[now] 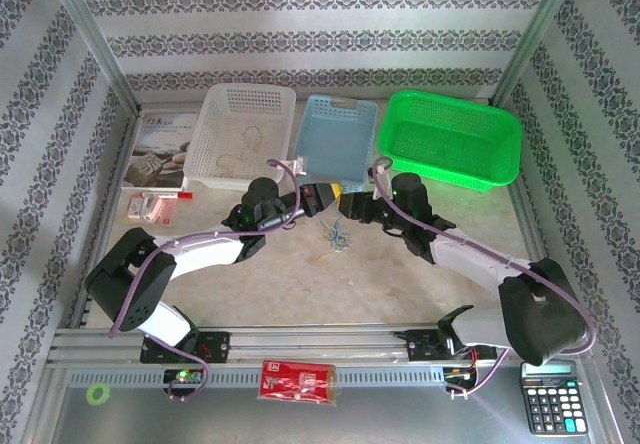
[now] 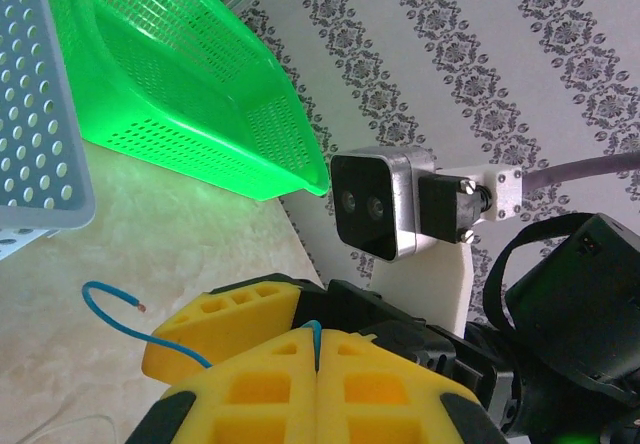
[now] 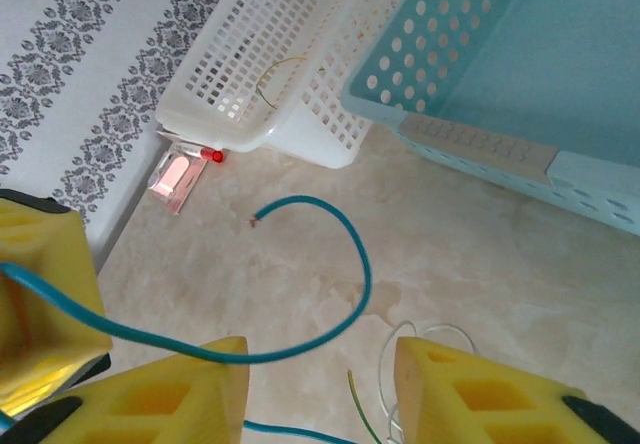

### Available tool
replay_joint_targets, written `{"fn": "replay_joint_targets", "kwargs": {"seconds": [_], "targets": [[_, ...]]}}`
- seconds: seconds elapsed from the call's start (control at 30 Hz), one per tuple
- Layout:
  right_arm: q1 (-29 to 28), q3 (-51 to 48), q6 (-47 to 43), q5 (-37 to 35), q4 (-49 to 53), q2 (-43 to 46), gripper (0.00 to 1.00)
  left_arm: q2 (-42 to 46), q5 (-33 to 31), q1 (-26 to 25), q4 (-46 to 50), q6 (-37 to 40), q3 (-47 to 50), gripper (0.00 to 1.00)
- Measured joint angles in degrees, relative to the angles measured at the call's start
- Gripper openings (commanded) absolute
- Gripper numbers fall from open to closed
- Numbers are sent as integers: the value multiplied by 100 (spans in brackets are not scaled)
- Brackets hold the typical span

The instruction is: Untangle the cables

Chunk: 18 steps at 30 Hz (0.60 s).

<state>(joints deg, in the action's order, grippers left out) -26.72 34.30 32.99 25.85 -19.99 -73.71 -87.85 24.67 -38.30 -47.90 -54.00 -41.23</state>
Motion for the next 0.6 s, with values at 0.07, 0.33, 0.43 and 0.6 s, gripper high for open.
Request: {"fn": "replay_joint_targets", "kwargs": {"seconds": [0.07, 0.33, 0.43, 0.6], "targets": [[9, 22, -22, 0, 0, 0, 53, -52, 39, 0, -81, -52, 0, 0], [151, 61, 17, -11, 0, 7, 16, -201, 116, 0, -297, -203, 20, 0], [238, 72, 20, -42, 4, 7, 5, -267, 199, 0, -337, -216, 26, 0], [315, 76, 46, -50, 9, 46, 7, -372, 348, 0, -404, -221, 31, 0]]}}
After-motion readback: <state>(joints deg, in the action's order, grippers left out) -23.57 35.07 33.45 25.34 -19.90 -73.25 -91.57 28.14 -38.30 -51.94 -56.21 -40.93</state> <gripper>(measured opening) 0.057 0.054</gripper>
